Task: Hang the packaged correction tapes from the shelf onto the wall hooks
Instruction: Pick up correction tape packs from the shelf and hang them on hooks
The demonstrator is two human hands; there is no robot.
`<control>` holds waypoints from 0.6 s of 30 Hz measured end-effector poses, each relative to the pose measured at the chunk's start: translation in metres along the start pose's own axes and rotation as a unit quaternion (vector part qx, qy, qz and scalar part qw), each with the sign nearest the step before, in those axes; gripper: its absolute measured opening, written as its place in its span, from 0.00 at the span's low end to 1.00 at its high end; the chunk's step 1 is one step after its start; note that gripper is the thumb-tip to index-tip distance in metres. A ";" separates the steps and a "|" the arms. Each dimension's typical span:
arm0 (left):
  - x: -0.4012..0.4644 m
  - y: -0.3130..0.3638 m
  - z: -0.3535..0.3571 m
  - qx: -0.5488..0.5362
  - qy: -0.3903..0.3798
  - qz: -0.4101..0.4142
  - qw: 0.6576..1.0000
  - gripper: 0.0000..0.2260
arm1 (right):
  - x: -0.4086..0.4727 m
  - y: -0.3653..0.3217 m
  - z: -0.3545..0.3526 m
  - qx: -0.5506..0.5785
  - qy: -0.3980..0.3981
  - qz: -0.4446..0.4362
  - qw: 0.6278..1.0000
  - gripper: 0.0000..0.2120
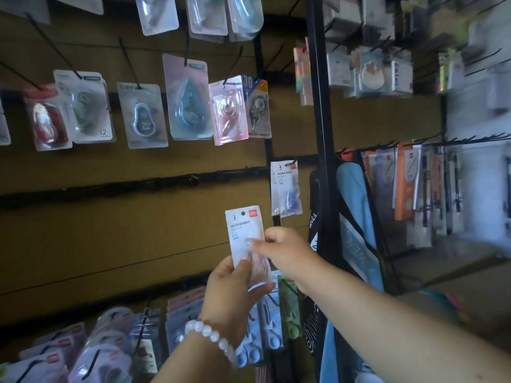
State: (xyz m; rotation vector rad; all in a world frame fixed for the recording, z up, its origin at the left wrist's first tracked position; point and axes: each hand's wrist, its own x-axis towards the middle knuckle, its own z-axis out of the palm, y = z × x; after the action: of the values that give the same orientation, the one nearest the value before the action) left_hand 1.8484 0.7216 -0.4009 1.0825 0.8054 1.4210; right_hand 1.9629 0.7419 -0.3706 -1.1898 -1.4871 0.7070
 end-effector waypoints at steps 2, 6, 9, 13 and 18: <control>-0.001 0.001 0.003 0.014 0.005 0.002 1.000 0.11 | 0.003 -0.002 -0.002 0.031 0.029 -0.003 0.999 0.11; -0.004 0.003 0.002 0.039 0.036 -0.006 0.999 0.09 | 0.021 -0.013 -0.028 0.064 0.157 0.007 0.986 0.14; -0.007 0.001 -0.003 0.053 0.036 -0.025 0.998 0.10 | 0.034 -0.028 -0.057 0.079 0.199 0.004 0.977 0.10; -0.010 0.000 -0.006 0.051 0.040 -0.035 0.997 0.13 | 0.051 -0.035 -0.076 0.055 0.234 0.000 0.971 0.10; -0.013 -0.002 -0.007 0.054 0.034 -0.043 0.997 0.14 | 0.059 -0.038 -0.080 0.019 0.237 0.017 0.971 0.11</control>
State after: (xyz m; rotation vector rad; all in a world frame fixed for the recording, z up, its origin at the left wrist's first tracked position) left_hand 1.8423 0.7093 -0.4078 1.0737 0.9749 1.3610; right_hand 2.0307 0.7721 -0.2939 -1.2530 -1.0504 0.4294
